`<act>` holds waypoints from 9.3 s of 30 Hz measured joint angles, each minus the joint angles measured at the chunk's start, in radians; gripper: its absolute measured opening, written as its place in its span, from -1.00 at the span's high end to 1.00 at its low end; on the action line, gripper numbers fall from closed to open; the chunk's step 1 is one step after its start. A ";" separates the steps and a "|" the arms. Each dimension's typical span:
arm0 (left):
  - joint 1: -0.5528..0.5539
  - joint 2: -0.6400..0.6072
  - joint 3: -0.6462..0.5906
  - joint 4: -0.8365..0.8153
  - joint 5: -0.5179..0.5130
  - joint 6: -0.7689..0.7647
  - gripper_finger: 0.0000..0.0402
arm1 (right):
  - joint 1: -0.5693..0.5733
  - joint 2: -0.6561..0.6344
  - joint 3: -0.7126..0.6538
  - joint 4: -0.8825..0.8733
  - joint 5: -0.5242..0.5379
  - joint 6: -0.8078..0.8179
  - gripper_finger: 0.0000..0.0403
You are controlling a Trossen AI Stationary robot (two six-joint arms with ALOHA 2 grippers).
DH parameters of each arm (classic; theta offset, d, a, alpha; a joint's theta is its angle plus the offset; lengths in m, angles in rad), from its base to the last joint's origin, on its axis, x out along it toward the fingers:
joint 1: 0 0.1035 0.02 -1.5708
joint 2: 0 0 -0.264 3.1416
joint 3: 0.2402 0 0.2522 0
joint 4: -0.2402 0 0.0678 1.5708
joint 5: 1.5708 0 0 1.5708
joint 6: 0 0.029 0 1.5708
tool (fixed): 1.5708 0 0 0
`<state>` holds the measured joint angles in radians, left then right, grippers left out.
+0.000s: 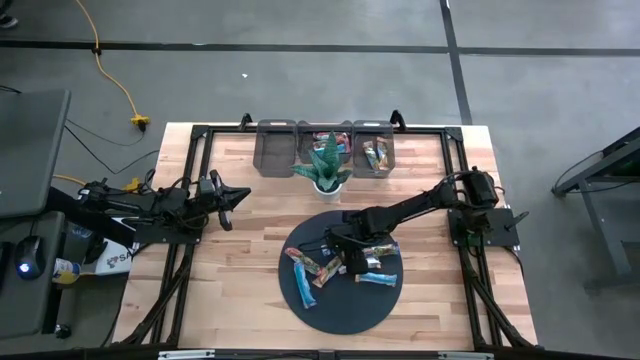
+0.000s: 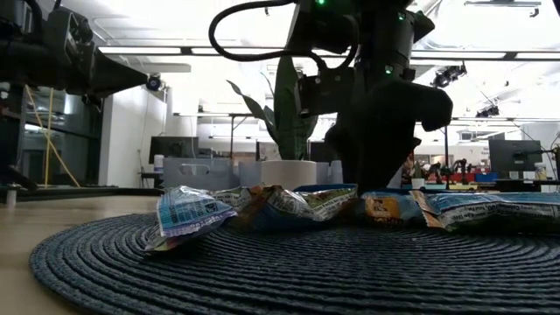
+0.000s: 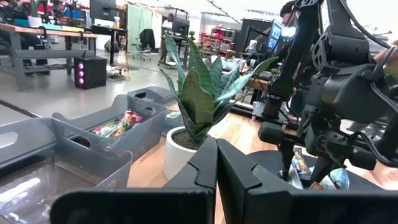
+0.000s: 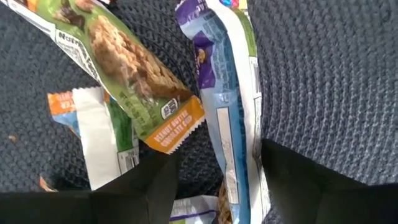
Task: Pick and place Granola Bars by type
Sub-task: Put the blue granola bar into the left black bin
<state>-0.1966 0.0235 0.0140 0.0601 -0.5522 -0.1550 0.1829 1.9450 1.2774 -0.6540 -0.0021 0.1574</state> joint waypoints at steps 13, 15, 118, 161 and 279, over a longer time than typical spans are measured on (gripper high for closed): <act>0.000 0.000 0.000 0.000 0.002 0.000 0.99 | 0.000 0.000 0.000 0.001 0.003 0.002 0.23; 0.000 0.000 0.000 0.000 0.002 0.000 0.99 | 0.000 0.000 0.000 0.001 0.001 0.003 0.30; 0.000 0.000 0.000 0.000 0.002 0.000 0.99 | -0.652 0.412 0.964 0.671 0.076 0.609 0.94; 0.000 0.000 0.000 0.000 0.003 0.000 0.99 | -0.701 0.531 0.964 0.337 -0.223 0.717 0.94; 0.000 0.000 0.000 0.000 0.009 0.000 0.99 | 0.285 0.069 0.734 -0.419 -0.161 0.674 0.37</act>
<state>-0.1963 0.0235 0.0139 0.0597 -0.5432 -0.1551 0.4679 2.0140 2.0114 -1.0730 -0.1633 0.8318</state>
